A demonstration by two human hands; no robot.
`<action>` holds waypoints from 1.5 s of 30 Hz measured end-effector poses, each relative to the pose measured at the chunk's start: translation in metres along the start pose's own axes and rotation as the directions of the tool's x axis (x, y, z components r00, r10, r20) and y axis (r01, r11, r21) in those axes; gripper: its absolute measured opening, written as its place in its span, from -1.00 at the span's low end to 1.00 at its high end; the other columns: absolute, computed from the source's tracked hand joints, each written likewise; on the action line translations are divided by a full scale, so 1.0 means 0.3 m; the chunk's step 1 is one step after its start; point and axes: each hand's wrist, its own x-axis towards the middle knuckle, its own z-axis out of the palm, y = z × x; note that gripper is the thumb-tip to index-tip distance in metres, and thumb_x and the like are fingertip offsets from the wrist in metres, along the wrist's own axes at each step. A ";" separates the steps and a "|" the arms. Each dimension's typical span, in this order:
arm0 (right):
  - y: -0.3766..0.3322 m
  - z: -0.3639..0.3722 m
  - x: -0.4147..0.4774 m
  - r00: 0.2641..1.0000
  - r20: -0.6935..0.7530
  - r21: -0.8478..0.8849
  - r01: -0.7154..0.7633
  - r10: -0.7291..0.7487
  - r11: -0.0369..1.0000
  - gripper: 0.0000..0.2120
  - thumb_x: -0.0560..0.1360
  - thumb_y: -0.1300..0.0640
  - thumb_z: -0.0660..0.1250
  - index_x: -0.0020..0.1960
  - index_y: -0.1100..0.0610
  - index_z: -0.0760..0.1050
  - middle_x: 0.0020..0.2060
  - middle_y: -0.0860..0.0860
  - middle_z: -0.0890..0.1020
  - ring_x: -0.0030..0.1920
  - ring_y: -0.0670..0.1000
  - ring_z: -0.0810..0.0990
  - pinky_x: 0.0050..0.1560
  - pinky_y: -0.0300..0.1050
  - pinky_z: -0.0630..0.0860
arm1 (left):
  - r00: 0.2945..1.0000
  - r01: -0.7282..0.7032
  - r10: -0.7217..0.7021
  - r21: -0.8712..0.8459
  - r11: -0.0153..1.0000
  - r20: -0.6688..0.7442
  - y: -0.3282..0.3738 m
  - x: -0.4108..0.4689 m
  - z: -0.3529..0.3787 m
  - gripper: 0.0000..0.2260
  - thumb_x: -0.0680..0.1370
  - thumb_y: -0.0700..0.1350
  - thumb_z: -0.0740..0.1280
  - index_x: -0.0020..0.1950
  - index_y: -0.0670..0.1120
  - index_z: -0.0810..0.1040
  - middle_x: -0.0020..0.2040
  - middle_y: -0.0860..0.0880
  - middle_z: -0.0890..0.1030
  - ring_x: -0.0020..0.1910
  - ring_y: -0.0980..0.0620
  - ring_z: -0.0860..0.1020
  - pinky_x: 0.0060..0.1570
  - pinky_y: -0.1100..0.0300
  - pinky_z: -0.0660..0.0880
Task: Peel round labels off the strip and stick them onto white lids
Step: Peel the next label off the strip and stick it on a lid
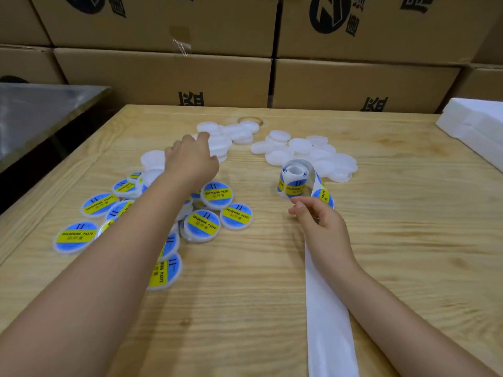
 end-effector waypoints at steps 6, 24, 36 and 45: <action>0.012 0.008 0.005 1.000 -0.002 -0.022 0.014 -0.014 1.000 -0.88 0.54 0.13 0.29 -0.01 -0.05 0.57 -0.20 -0.17 0.65 -0.20 -0.30 0.55 -0.19 -0.53 0.36 | 0.979 -0.059 0.062 -0.019 0.998 0.194 -0.003 0.152 0.072 -0.36 0.52 0.01 0.30 0.51 0.09 0.06 0.51 -0.14 0.10 0.42 -0.23 0.18 0.29 -0.07 0.22; 0.027 0.007 0.011 1.000 -0.006 -0.001 0.005 -0.005 1.000 -0.86 0.51 0.16 0.31 -0.07 -0.06 0.58 -0.22 -0.19 0.65 -0.22 -0.13 0.56 -0.21 -0.46 0.41 | 0.969 -0.215 0.211 0.013 0.977 0.125 0.074 0.185 0.138 -0.60 0.52 -0.10 0.26 0.37 0.01 0.38 0.26 -0.19 0.39 0.18 -0.23 0.41 0.14 0.03 0.35; 0.016 0.005 0.018 1.000 -0.022 0.035 -0.012 0.013 0.999 -0.86 0.54 0.10 0.26 -0.11 -0.09 0.56 -0.24 -0.14 0.65 -0.23 -0.30 0.54 -0.22 -0.54 0.36 | 0.926 -0.351 0.373 -0.231 0.908 0.057 0.163 -0.028 0.037 -0.67 0.47 -0.10 0.33 0.23 -0.05 0.56 0.17 -0.11 0.54 0.18 -0.09 0.47 0.04 0.16 0.39; 0.020 0.002 0.032 0.992 -0.112 0.166 -0.037 0.057 0.985 -0.81 0.56 0.15 0.21 -0.11 0.02 0.58 -0.32 -0.16 0.61 -0.25 -0.23 0.52 -0.07 -0.25 0.40 | 0.871 -0.433 0.484 -0.331 0.838 0.084 0.188 -0.320 0.019 -0.67 0.45 -0.07 0.34 0.22 0.02 0.56 0.18 -0.05 0.52 0.18 -0.03 0.47 0.18 0.12 0.38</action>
